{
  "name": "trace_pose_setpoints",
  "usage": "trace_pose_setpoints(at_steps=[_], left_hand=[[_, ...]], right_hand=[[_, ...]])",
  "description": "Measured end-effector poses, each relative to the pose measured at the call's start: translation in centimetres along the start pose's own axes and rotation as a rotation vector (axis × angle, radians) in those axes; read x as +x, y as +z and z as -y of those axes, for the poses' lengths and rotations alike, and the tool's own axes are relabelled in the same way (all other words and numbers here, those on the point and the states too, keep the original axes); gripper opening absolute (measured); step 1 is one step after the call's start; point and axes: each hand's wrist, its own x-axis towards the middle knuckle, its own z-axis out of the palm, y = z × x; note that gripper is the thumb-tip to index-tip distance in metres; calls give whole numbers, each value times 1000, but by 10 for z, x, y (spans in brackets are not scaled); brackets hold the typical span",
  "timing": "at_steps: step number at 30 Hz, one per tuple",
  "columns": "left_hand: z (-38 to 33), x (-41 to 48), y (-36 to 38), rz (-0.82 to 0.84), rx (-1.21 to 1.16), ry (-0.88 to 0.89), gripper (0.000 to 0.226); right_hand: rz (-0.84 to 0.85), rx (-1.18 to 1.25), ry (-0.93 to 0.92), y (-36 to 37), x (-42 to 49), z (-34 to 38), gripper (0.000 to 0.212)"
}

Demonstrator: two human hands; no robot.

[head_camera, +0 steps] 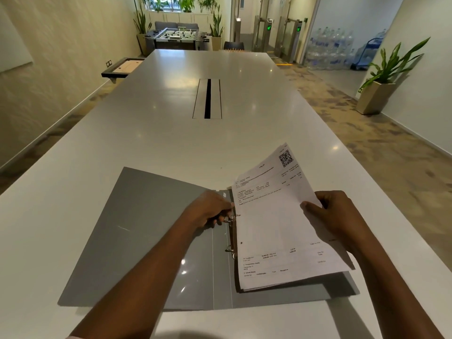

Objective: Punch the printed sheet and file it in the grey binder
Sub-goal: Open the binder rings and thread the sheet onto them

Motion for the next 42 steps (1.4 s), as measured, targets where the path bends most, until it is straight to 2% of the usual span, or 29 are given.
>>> trace_pose_setpoints(at_steps=[2,4,6,10,15,23,31,38,42], left_hand=[[6,0,2,-137,-94,93,37],[10,-6,1,-196,-123,137,32],[8,-25,-1,-153,-19,97,23],[15,-60,1,105,-23,-141,26],[39,-61,12,221,-128,-159,25],[43,-63,17,238,-147,-137,16],[46,-63,10,276,-137,-112,17],[50,-62,12,247,-219,-138,18],[54,-65,10,290,-301,-130,19]], right_hand=[[4,4,5,0,0,0,20],[8,0,14,-1,1,1,22],[7,-16,34,-1,0,3,21],[7,-32,75,-1,-3,6,18],[20,-11,90,-1,-4,5,22],[21,39,101,1,-4,3,13],[25,24,117,3,-2,-5,18],[13,35,150,9,-7,-3,24],[-22,56,159,12,-12,2,20]])
